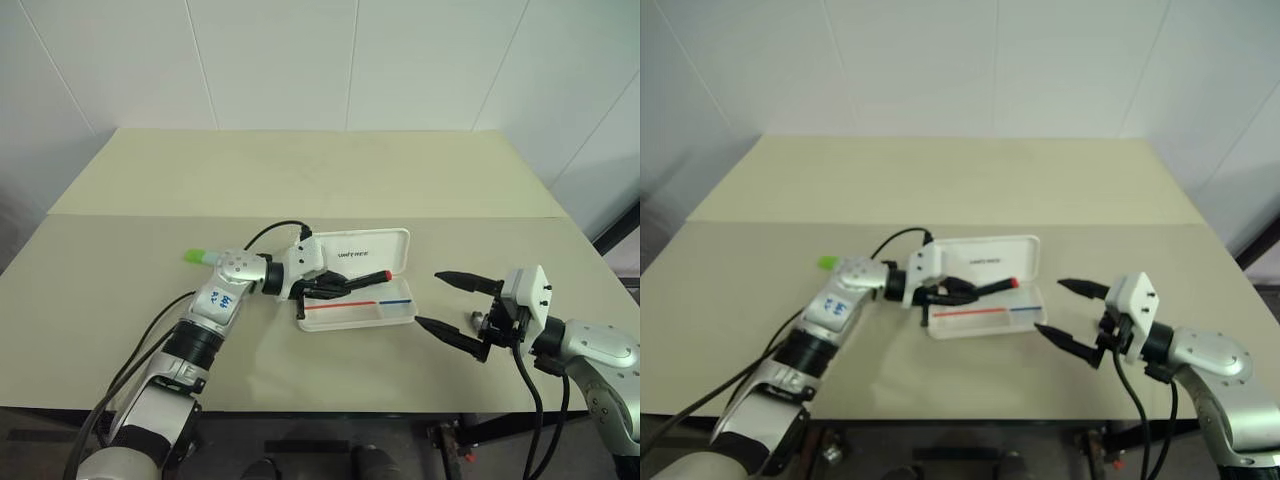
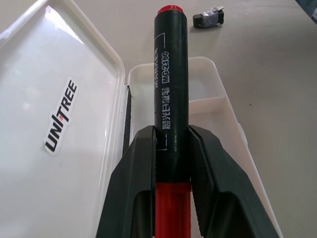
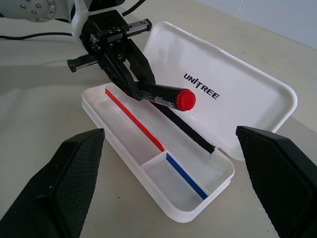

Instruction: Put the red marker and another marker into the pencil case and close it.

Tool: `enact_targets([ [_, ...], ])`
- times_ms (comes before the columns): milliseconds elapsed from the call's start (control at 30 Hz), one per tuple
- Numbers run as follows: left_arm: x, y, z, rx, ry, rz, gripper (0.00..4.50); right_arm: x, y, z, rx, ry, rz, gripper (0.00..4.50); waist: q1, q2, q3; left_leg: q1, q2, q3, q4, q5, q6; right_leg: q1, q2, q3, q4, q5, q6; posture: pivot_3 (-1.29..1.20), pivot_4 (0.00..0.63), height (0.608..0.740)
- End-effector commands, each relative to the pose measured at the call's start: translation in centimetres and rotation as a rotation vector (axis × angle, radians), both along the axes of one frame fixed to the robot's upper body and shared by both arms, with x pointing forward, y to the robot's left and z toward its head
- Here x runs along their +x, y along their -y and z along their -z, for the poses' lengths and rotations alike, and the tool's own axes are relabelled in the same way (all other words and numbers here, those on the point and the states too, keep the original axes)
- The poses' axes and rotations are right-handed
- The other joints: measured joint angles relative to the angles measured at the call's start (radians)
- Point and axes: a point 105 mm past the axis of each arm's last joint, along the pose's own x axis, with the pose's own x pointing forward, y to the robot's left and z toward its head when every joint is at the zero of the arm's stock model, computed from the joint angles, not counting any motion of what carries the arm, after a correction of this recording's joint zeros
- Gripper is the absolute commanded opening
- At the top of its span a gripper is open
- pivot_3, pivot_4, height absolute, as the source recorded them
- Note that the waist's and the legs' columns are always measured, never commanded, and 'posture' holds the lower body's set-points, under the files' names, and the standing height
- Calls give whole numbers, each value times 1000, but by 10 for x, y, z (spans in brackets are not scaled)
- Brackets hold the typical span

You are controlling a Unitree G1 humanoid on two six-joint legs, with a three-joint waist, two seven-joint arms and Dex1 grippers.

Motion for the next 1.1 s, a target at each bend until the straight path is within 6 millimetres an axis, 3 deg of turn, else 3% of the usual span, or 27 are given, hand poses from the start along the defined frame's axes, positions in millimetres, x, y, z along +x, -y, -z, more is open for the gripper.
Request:
enact_targets([
  [33, 3, 5, -6, 18, 56, 9, 594, -6, -1, -16, 10, 61, 6, 4500, 0, 0, 0, 0, 0, 0, 0, 0, 0, 0, 0, 0, 0, 0, 0, 0, 150, 740],
  [167, 6, 9, -6, -1, 50, -7, 594, -10, -1, -18, 10, 63, 15, 4500, 1, 0, 0, 0, 0, 0, 0, 0, 0, 0, 0, 0, 0, 0, 0, 0, 150, 740],
  [500, 2, 21, -16, -47, 47, 37, 3969, -8, -3, -20, 13, 57, 15, 4500, 1, 0, 0, 0, 0, 0, 0, 0, 0, 0, 0, 0, 0, 0, 0, 0, 150, 740],
  [567, 0, 24, -21, -69, 36, 48, 4470, -7, -4, -19, 14, 55, 10, 4500, 1, 0, 0, 0, 0, 0, 0, 0, 0, 0, 0, 0, 0, 0, 0, 0, 150, 740],
  [733, -8, 25, -27, -90, 23, 97, 4470, -4, -4, -19, 13, 56, 3, 4500, 0, 0, 0, 0, 0, 0, 0, 0, 0, 0, 0, 0, 0, 0, 0, 0, 150, 740],
  [900, -39, 18, -30, -142, -14, 255, 4470, 0, -5, -18, 13, 55, -11, 4500, -2, 0, 0, 0, 0, 0, 0, 0, 0, 0, 0, 0, 0, 0, 0, 0, 150, 740],
  [1100, -53, -26, -30, -141, 1, 239, 4470, 6, -5, -16, 4, 50, -45, 4500, -6, 0, 0, 1, 1, 0, -1, 0, 0, 0, 0, 0, 1, 0, 0, 0, 150, 740],
])
